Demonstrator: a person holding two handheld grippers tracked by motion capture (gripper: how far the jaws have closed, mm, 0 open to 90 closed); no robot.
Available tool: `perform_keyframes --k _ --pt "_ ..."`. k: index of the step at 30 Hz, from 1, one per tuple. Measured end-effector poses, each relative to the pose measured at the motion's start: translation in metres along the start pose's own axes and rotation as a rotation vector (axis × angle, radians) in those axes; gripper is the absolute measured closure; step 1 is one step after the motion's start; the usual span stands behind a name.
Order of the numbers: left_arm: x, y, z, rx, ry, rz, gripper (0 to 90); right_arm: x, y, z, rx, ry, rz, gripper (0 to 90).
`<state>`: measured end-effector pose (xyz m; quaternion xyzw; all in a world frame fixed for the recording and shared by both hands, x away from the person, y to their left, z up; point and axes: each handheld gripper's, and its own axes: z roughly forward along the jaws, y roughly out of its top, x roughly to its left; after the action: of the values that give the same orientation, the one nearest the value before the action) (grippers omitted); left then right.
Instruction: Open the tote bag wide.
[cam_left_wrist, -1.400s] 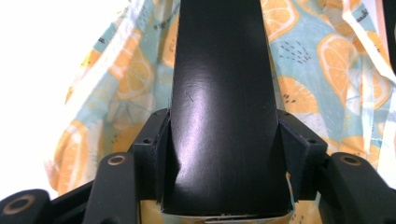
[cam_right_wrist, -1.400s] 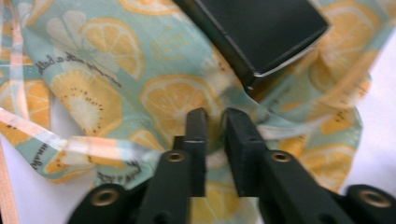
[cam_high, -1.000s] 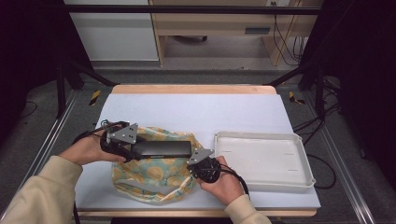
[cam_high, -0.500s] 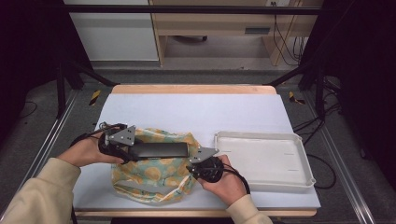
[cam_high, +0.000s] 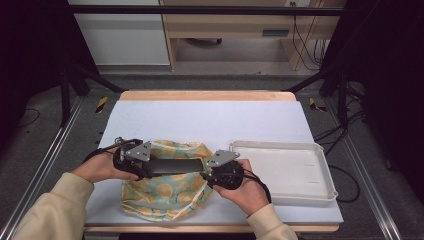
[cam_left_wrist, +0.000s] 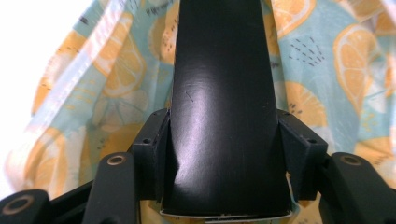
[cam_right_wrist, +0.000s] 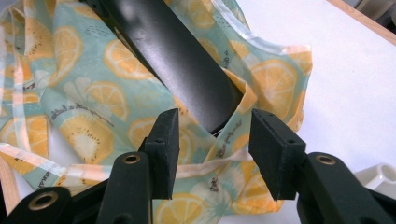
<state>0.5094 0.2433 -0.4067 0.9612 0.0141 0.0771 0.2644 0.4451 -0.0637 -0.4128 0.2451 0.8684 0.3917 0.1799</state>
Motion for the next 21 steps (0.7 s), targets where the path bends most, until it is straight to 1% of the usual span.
perform_keyframes --k 3,5,7,8,11,14,16,17,18,19,20,21 --pt "0.002 -0.002 0.004 0.012 -0.015 -0.005 42.6 0.001 -0.004 -0.002 0.004 0.001 0.007 53.1" --pt "0.003 -0.003 0.006 0.046 -0.024 -0.004 42.4 0.000 -0.008 -0.004 0.002 -0.001 0.015 53.0" --pt "0.004 -0.002 0.008 0.068 -0.031 -0.010 42.3 -0.001 -0.012 -0.005 -0.002 -0.004 0.025 53.0" --pt "0.004 -0.002 0.009 0.092 -0.035 -0.001 42.2 -0.001 -0.014 -0.006 -0.005 -0.005 0.029 52.9" --pt "0.005 0.001 0.011 0.124 -0.041 0.001 42.0 -0.003 -0.018 -0.008 -0.006 -0.008 0.039 52.8" --pt "0.006 0.005 0.015 0.164 -0.043 0.020 41.1 -0.006 -0.020 -0.010 -0.010 -0.015 0.050 52.3" --pt "0.007 0.008 0.017 0.175 -0.040 0.019 38.5 -0.006 -0.020 -0.011 -0.009 -0.013 0.050 51.5" --pt "0.007 0.009 0.017 0.172 -0.040 0.015 37.5 -0.007 -0.021 -0.011 -0.007 -0.014 0.050 51.4" --pt "0.008 0.010 0.017 0.180 -0.040 0.025 37.2 -0.007 -0.021 -0.011 -0.007 -0.014 0.049 51.4" --pt "0.007 0.012 0.018 0.172 -0.040 0.017 37.2 -0.007 -0.021 -0.011 -0.006 -0.015 0.052 51.3" --pt "0.008 0.013 0.018 0.176 -0.040 0.025 37.0 -0.007 -0.021 -0.011 -0.005 -0.013 0.053 51.2" --pt "0.007 0.015 0.018 0.170 -0.042 0.021 37.2 -0.007 -0.021 -0.011 -0.010 -0.014 0.053 51.3"
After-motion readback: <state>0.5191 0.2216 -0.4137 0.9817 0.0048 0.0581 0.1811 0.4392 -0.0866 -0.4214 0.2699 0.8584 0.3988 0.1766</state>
